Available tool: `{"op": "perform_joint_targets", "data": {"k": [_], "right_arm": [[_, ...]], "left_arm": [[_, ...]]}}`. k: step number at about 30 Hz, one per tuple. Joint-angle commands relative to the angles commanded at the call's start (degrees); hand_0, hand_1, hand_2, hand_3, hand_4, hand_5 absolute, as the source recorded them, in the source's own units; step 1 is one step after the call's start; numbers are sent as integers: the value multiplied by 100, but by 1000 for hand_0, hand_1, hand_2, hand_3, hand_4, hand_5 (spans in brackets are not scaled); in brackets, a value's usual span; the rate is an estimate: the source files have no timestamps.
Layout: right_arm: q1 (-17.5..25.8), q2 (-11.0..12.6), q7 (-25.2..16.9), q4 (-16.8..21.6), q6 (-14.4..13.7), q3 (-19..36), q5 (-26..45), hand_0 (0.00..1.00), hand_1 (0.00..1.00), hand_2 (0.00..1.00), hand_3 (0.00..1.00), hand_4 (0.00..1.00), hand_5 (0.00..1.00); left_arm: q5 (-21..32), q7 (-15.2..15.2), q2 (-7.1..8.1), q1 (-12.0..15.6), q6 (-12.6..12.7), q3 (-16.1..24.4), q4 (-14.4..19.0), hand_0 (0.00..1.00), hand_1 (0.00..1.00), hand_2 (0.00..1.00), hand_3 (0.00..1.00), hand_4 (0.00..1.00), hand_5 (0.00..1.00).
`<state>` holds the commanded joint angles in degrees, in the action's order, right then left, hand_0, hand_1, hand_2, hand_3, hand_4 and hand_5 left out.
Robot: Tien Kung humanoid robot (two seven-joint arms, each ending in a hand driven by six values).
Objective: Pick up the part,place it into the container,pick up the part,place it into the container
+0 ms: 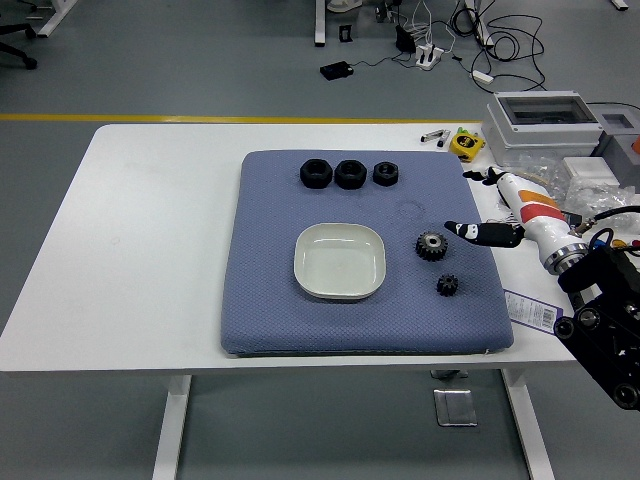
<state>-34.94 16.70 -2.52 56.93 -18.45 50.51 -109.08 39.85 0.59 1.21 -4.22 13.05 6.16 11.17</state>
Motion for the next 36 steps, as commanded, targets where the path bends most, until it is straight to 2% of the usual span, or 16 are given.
{"op": "perform_joint_targets", "data": {"k": [2,3,8,9,15,26,27,32,33,36], "right_arm": [[-110,6,-22,-103,14,-160,-38,737,737,764,757,945,352],[-188,9,-46,-177,35,-278,-32,695,700,748,740,908,255],[-533,-33,-115,-446,122,-847,123,695,700,748,740,908,255],[-595,-50,-112,-494,174,-929,155,662,671,724,737,911,244],[-968,-120,32,-776,545,-1503,327,658,667,722,733,914,247],[-1510,-431,207,-1513,706,-2313,194,648,664,715,711,911,248],[-1551,-466,225,-1587,720,-2378,173,636,657,707,682,886,207],[-1699,-629,256,-1957,735,-2671,202,636,657,707,682,886,207],[-1716,-664,255,-2044,734,-2707,228,609,644,691,611,858,197],[-1742,-730,248,-2267,739,-2794,300,609,644,691,611,858,197]], "left_arm": [[16,-7,-1,-1,2,-11,2,626,698,849,774,777,592],[21,-10,0,-4,6,-17,6,622,696,845,775,775,597],[13,-19,4,-10,25,-50,21,622,696,845,775,775,597],[0,-16,5,-12,28,-44,21,624,695,841,775,775,596],[50,-37,20,-36,17,-120,32,623,691,840,766,767,604],[43,-32,29,-74,30,-140,44,622,691,839,751,741,615],[28,-28,29,-78,33,-133,44,622,691,838,746,732,616],[8,-24,33,-95,39,-135,50,622,691,838,746,732,616],[4,-23,34,-101,41,-136,52,621,690,836,744,731,621],[-24,-22,42,-126,45,-146,59,621,690,836,744,731,621]]}}
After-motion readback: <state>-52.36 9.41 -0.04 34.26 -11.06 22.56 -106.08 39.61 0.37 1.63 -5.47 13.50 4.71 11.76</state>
